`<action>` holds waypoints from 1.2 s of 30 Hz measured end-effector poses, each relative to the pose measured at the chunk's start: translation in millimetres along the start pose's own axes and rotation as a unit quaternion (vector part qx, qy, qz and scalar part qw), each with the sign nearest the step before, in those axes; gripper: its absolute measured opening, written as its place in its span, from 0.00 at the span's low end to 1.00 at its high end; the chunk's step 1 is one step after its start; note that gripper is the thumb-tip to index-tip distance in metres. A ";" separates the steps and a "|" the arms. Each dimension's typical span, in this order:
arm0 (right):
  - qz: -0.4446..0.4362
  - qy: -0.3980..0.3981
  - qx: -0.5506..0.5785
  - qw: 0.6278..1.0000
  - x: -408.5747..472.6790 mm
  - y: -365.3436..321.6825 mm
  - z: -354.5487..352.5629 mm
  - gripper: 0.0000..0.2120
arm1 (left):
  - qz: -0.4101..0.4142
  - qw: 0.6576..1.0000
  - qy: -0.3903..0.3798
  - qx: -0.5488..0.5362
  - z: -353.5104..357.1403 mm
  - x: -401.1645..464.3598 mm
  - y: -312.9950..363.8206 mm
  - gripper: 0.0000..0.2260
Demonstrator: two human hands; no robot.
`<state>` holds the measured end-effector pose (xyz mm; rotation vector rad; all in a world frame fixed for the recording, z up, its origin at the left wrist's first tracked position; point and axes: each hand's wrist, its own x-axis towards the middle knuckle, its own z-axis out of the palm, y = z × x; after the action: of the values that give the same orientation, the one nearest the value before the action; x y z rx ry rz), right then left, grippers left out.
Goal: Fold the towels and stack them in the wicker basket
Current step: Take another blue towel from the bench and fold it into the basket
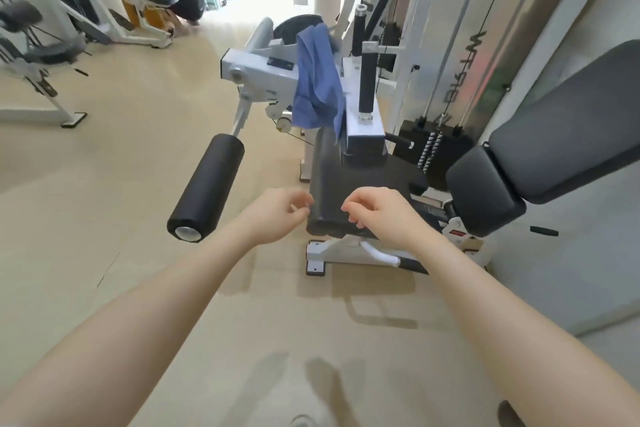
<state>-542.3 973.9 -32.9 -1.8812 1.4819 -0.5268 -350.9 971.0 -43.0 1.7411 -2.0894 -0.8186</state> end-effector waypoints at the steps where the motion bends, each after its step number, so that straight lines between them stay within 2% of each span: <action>1: -0.005 0.006 0.002 1.000 21.5 -8.3 -1.0 0.07 | 0.000 1.000 0.007 -0.002 -13.4 16.6 -8.7 0.13; 8: -0.023 0.037 -0.051 0.998 142.0 -47.6 10.8 0.11 | 0.031 0.999 0.013 -0.002 -73.5 124.8 -74.9 0.12; 13: -0.015 0.127 -0.054 0.990 241.2 -60.5 28.1 0.17 | 0.110 0.991 0.032 0.069 -118.8 211.5 -117.2 0.15; 15: -0.005 0.184 -0.061 0.981 286.8 -67.2 28.8 0.20 | 0.184 0.971 0.077 0.130 -143.0 249.7 -129.7 0.15; 17: 0.045 0.237 -0.072 0.968 332.0 -77.9 25.5 0.24 | 0.258 0.940 0.100 0.198 -168.8 289.6 -137.6 0.16; 21: 0.172 0.307 -0.148 0.924 407.9 -95.1 10.9 0.33 | 0.301 0.893 0.029 0.333 -204.6 356.8 -141.8 0.23; 23: 0.233 0.337 -0.163 0.898 433.9 -92.9 2.6 0.35 | 0.316 0.869 0.005 0.380 -206.7 382.4 -147.8 0.22; 25: 0.284 0.351 -0.124 0.884 453.7 -82.0 -5.1 0.33 | 0.357 0.856 0.022 0.373 -202.8 397.1 -154.4 0.18; 28: 0.294 0.334 -0.028 0.895 463.2 -71.2 -8.7 0.20 | 0.389 0.855 0.045 0.340 -197.9 409.6 -161.1 0.17; 31: 0.224 0.356 0.051 0.906 453.5 -75.5 -4.6 0.13 | 0.417 0.847 0.055 0.325 -194.6 415.6 -162.7 0.19; 33: 0.164 0.320 0.200 0.911 439.1 -89.5 -3.4 0.08 | 0.425 0.844 0.060 0.323 -196.3 413.7 -161.8 0.18; 34: 0.127 0.286 0.285 0.906 431.0 -96.5 -4.1 0.07 | 0.425 0.852 0.065 0.298 -198.0 412.1 -161.7 0.17; 36: 0.051 0.270 0.364 0.890 406.5 -106.9 -9.7 0.06 | 0.445 0.873 0.095 0.172 -201.4 406.8 -153.7 0.13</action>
<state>-365.4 595.2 13.0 -1.0927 1.4052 -1.4156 -204.7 514.9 -26.7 0.7131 -2.5960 0.0016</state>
